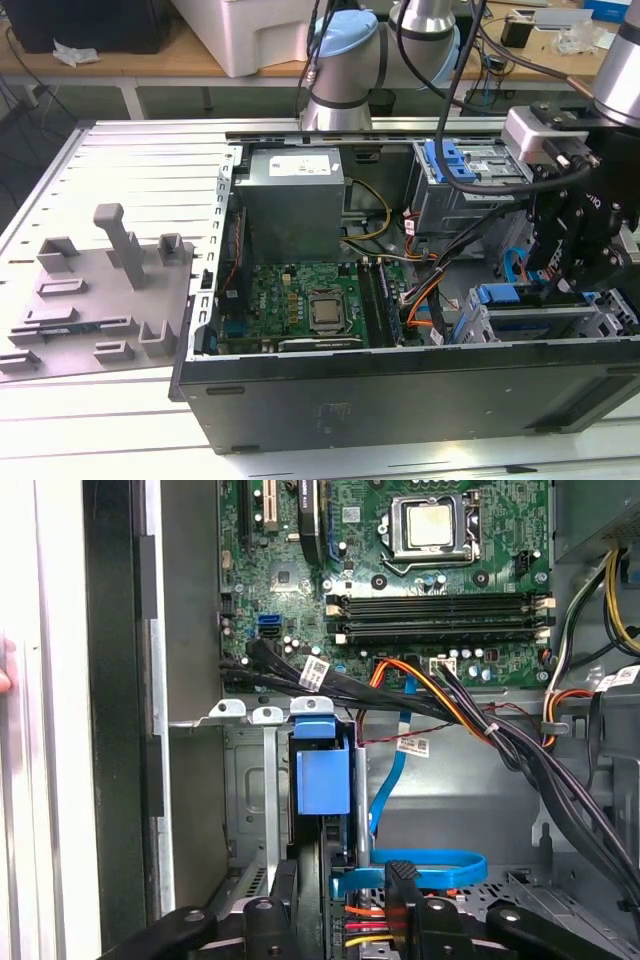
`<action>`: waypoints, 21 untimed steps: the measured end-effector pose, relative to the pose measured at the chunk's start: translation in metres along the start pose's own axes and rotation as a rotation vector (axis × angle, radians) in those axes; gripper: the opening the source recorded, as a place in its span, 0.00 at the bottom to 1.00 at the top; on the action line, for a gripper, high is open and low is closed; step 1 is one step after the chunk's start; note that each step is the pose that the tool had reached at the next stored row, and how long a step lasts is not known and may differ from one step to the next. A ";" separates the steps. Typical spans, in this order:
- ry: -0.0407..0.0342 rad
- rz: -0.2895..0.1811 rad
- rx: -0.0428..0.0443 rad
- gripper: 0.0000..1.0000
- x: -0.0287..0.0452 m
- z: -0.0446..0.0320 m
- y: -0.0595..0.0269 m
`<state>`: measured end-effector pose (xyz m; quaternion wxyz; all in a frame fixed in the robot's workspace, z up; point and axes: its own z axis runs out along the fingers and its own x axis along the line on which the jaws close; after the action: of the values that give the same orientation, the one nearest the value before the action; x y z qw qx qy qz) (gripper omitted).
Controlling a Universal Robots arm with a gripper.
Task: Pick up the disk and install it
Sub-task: 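Insert the second disk wire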
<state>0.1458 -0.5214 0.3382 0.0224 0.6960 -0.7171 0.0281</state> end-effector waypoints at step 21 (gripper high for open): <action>0.0033 0.000 0.0001 0.48 -0.0022 -0.0555 0.0011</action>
<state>0.1443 -0.5152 0.3934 0.0236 0.6960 -0.7171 0.0293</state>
